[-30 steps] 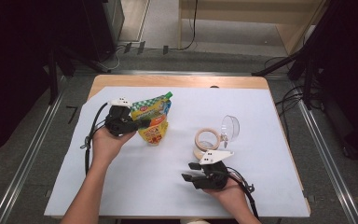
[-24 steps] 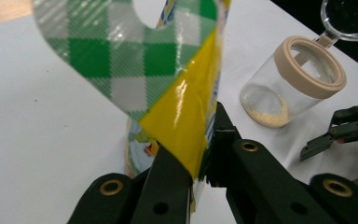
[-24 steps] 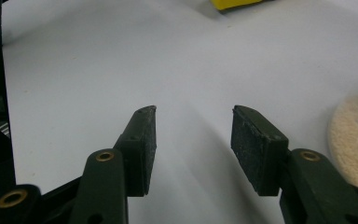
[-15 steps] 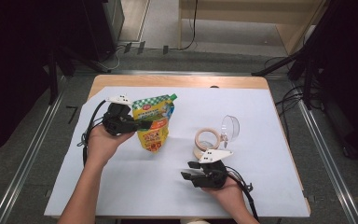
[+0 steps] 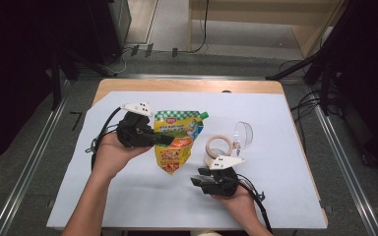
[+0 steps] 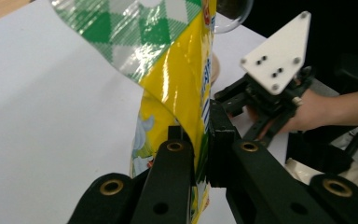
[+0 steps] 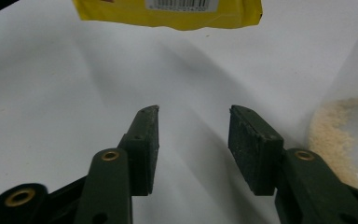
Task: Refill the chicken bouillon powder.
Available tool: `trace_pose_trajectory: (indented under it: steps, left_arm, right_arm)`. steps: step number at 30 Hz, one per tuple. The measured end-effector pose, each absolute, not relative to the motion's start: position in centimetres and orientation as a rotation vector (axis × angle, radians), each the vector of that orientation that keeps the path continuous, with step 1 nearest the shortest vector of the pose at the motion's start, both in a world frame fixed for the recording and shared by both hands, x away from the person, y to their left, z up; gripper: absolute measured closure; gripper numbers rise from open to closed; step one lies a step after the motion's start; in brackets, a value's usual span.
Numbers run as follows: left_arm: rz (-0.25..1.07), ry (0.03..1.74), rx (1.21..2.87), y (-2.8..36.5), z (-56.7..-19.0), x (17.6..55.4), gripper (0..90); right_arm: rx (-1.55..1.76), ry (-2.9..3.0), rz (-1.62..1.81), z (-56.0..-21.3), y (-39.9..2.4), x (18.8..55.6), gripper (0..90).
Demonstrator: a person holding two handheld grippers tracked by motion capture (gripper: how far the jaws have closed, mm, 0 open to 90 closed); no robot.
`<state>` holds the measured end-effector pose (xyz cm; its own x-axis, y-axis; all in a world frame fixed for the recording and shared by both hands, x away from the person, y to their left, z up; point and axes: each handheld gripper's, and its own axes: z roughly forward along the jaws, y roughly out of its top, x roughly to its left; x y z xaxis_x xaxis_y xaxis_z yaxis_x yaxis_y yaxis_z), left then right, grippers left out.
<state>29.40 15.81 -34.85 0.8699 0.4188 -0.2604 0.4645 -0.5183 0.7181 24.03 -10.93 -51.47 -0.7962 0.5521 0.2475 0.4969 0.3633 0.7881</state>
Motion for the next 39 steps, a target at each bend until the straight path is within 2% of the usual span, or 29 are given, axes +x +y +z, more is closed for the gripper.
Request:
trace_pose_trajectory:
  steps: [4,5,6,7,13,18,23,31,39]
  left_arm:
    - [-0.084,0.596,2.193,15.2,-34.1,28.7,89.2]
    - [-0.089,0.568,2.2,14.9,-33.7,28.4,89.2]
    - [-0.089,0.568,2.2,14.9,-33.7,28.4,89.2]
    - [-0.102,0.548,2.196,14.6,-33.5,28.0,89.2]
    - [-0.14,0.499,2.199,13.9,-32.9,27.3,89.2]
    - [-0.207,0.461,2.189,13.0,-32.8,27.0,89.2]
    - [-0.245,0.465,2.168,12.8,-33.2,27.2,89.1]
    - [-0.23,0.54,2.116,13.2,-33.5,27.7,88.2]
    - [-0.176,0.607,2.112,12.1,-34.0,27.6,81.2]
  right_arm:
    - [0.971,2.517,1.405,-51.5,-10.5,24.0,60.4]
    - [0.981,2.494,1.409,-51.6,-10.4,24.1,67.0]
    - [0.981,2.494,1.409,-51.6,-10.4,24.1,67.0]
    - [0.988,2.472,1.409,-51.6,-10.3,24.0,75.3]
    - [0.987,2.429,1.413,-51.4,-10.0,24.0,75.9]
    - [0.913,2.346,1.444,-51.2,-9.8,23.7,82.2]
    - [0.825,2.364,1.467,-50.8,-9.2,23.0,79.8]
    - [0.761,2.404,1.454,-50.3,-8.2,21.8,77.0]
    - [0.72,2.481,1.484,-49.9,-7.0,20.9,76.5]
